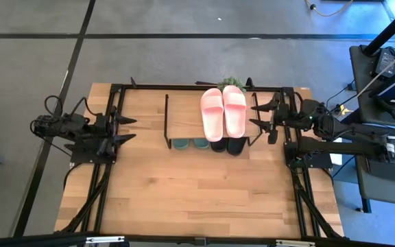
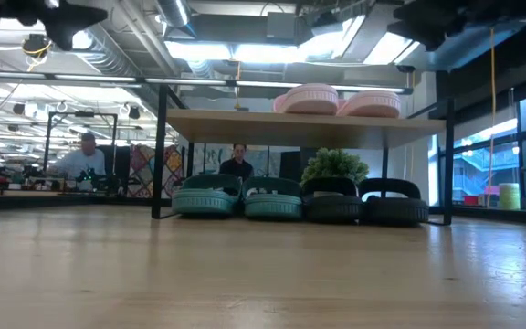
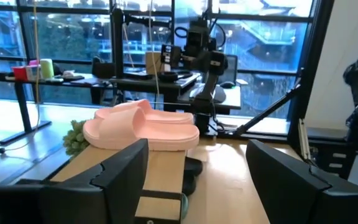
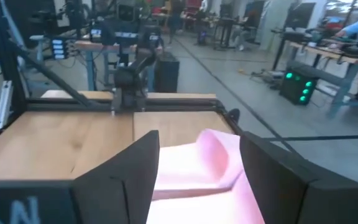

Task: Pick and place slides into the shelf
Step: Return to Home Position

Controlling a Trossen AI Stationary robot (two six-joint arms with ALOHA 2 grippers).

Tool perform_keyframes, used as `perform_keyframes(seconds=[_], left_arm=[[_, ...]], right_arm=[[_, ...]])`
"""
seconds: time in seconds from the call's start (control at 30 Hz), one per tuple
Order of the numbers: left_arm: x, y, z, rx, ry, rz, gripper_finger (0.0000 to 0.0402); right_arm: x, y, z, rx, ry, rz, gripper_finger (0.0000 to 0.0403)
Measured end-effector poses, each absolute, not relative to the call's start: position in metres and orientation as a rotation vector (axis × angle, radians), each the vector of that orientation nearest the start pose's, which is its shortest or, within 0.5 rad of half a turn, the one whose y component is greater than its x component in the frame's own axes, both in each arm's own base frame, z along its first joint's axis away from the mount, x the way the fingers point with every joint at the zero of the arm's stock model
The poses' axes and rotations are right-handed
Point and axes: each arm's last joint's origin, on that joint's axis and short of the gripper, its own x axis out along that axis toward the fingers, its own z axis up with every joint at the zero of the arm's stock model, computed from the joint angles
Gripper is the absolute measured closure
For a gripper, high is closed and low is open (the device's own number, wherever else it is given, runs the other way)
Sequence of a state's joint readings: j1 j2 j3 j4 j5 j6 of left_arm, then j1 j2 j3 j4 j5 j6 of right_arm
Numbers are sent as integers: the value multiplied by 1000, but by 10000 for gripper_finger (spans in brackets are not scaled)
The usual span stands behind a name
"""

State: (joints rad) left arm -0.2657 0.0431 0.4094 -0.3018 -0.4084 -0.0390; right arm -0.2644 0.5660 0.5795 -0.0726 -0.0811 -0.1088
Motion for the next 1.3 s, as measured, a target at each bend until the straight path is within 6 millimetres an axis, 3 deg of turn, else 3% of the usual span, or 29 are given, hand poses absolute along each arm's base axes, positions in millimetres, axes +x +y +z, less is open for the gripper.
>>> perform_keyframes(seconds=[0.33,0.7,0.93,1.3], left_arm=[[66,-5,237,-51,-8,171,138],[66,-5,238,-56,-20,174,138],[73,-7,222,-51,4,176,138],[83,-10,199,-77,16,176,138]], right_arm=[[114,-34,276,-76,27,-223,179],[105,-31,247,-41,2,-225,179],[98,-29,224,-13,-38,-225,179],[88,-25,214,3,-121,-223,179]])
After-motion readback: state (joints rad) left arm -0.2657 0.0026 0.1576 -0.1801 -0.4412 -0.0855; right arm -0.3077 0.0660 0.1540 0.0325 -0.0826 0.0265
